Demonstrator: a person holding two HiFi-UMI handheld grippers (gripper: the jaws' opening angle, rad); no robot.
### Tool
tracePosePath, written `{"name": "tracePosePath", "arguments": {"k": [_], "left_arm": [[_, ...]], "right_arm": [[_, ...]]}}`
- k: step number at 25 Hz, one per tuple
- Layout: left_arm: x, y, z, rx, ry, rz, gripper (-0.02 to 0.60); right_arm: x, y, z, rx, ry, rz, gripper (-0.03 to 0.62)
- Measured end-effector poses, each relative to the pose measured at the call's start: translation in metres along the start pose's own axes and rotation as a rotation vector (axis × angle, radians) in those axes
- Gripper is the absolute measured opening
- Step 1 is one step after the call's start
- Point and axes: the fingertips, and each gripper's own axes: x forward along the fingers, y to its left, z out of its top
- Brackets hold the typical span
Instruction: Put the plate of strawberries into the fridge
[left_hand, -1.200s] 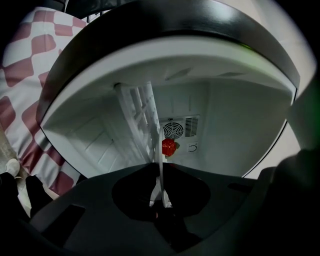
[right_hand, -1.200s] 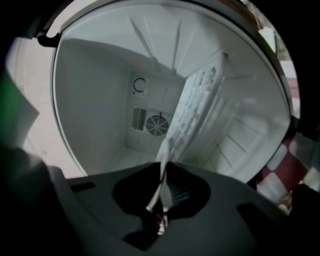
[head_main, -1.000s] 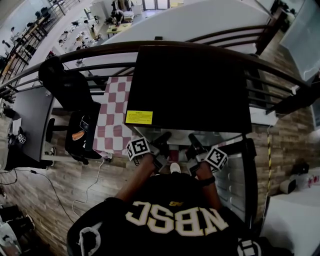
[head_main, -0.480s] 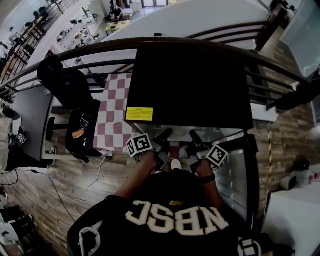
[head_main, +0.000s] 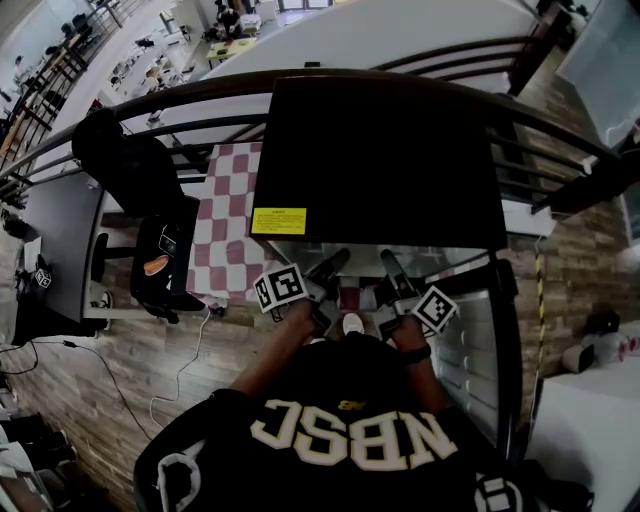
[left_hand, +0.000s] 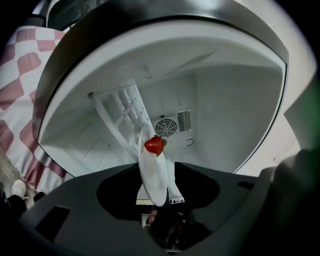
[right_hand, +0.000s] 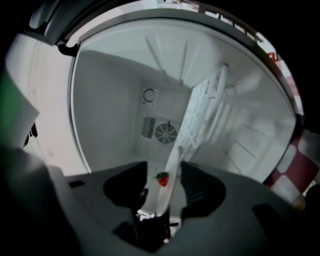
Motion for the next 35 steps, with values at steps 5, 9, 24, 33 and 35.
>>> {"name": "tracePosePath", "arguments": {"k": [5, 9, 24, 33, 35], "left_arm": [[-0.002, 0.0, 0.002, 0.074, 0.018, 0.029, 0.229], [-0.005, 0.002, -0.001, 0.118, 0.029, 0.064, 0.235], [-0.031, 0.008, -0.009, 0.339, 0.053, 0.088, 0.261], [-0.056, 0.003, -0.007, 0.641, -0.014, 0.153, 0.259], [-0.058, -0.002, -0.005, 0.675, -0.041, 0.144, 0.259]], "right_arm": [[-0.006, -0.004, -0.001, -0.023, -0.004, -0.015, 0.204], [-0.011, -0.005, -0.004, -0.036, 0.0, -0.033, 0.204], [-0.022, 0.008, -0.011, -0.325, -0.006, -0.039, 0.204], [-0.04, 0.023, -0.015, -0.739, 0.007, -0.134, 0.201], [-0.04, 0.025, -0.017, -0.791, 0.018, -0.143, 0.201]]}}
